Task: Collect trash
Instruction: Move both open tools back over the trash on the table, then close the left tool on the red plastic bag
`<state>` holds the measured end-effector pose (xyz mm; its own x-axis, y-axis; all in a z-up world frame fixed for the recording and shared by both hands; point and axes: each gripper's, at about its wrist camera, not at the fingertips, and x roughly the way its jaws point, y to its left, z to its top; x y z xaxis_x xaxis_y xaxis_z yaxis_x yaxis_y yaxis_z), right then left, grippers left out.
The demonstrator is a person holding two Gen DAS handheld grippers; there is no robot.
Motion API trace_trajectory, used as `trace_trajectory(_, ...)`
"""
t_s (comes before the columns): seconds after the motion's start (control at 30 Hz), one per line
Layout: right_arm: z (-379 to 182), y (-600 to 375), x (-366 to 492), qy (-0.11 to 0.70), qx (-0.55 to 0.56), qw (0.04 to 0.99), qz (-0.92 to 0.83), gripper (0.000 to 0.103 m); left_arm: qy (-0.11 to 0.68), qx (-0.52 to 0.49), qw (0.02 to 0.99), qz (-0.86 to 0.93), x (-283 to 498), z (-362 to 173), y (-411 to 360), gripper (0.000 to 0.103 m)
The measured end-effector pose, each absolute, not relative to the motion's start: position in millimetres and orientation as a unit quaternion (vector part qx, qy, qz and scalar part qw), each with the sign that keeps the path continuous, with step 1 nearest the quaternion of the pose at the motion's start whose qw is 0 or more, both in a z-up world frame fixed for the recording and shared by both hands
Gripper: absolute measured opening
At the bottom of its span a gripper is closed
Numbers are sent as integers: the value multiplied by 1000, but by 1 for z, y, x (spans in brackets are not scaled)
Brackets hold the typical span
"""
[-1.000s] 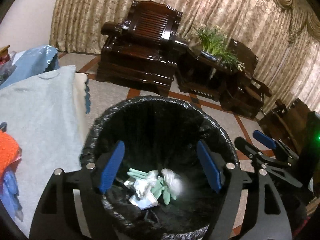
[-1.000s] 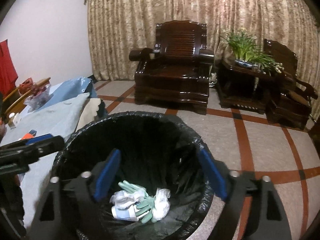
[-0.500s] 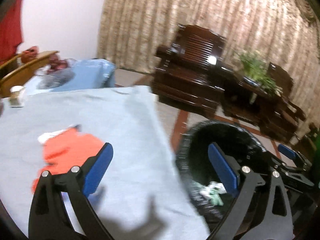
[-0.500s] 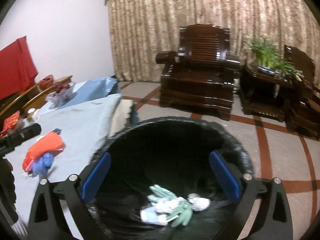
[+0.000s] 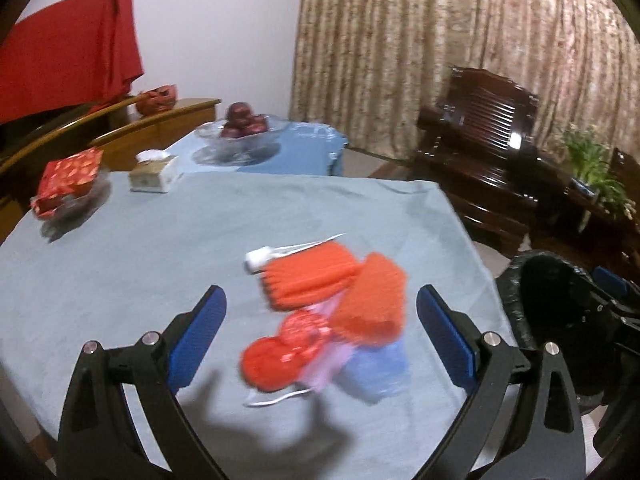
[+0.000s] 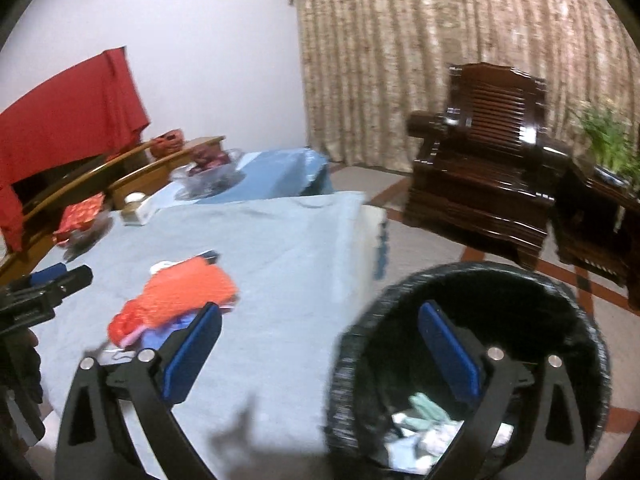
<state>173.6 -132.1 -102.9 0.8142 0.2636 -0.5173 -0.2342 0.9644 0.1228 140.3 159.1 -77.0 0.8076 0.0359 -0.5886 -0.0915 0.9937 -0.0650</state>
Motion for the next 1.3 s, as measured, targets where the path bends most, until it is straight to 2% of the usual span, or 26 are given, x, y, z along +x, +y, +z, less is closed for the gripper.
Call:
trace_trajectory(0.33,-124,-71,190,296,12,939,176,97,327,-47,942,58,138,-107,192,93)
trace_trajectory(0.9,-155,-44,209,329,-16,928,177,96,369,-70,926,45,167,-163,195,92)
trace_trajectory(1.03,-156,-40,211,330,-18,927,181,96,385,-83,918,35,173,-174,197,80)
trace_trajectory(1.13,-157,-37,212,329,-20,926,184,96,393,-90,914,31,175,-180,197,75)
trace_trajectory(1.23,-157,-34,212,329,-23,925,186,96,397,-99,912,22,175,-183,197,58)
trace_trajectory(1.3,-157,-32,212,329,-23,925,188,96,398,-102,912,20,175,-183,196,53)
